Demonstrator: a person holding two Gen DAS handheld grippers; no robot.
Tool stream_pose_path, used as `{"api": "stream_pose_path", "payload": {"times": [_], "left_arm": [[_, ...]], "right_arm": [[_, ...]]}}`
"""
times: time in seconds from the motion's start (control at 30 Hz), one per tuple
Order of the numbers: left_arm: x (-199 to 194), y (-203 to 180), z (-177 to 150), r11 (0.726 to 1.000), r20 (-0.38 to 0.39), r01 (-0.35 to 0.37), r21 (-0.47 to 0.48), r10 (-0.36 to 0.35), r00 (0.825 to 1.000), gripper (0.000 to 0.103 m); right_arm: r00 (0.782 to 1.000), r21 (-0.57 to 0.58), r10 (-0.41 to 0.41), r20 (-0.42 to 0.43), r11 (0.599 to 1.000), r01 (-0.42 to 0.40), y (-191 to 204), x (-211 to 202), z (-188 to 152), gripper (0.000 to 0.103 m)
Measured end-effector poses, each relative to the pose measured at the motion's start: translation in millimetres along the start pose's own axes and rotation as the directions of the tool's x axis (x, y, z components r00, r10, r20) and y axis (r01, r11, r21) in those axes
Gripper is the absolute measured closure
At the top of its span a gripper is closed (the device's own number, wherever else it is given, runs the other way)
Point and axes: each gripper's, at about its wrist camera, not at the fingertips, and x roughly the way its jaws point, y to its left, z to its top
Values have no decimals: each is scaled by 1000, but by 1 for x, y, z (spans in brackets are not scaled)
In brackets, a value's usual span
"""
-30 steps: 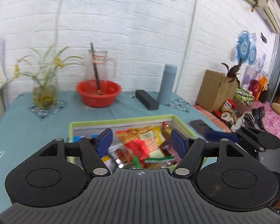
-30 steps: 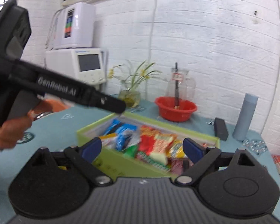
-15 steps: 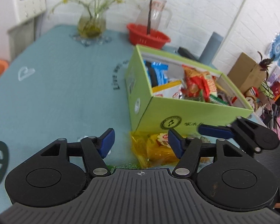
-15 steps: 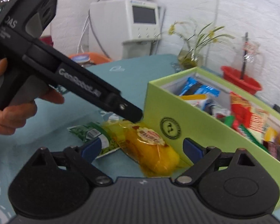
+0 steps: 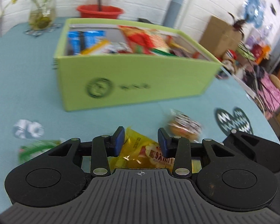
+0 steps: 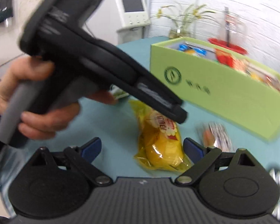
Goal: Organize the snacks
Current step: 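Move the left gripper to the yellow cake packet and close on it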
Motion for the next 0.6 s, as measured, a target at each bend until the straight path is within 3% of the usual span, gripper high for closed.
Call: {"api": "stream_pose_path", "payload": {"times": [0.2,0.27,0.4,0.6], "left_arm": [[5,-59,-20,994,2,-2,106,2,1000,80],[-7,-62,-18,997,41,-31,66,29,999,80],[-44,-44,-21,998,124,-40,-54,47,991,63],[-43,-28,-54,980,5,15,-197,-14,1000,62]], "right_arm": [[999,83,-19,26,996,17,7,-41,-36,10],[997,95,-59,43,994,54,5,-49,-40,10],[993,131,-91,77,988,80,-4,-56,-44,10],[997,130,-32,71,991,23,-8,-41,-47,10]]}}
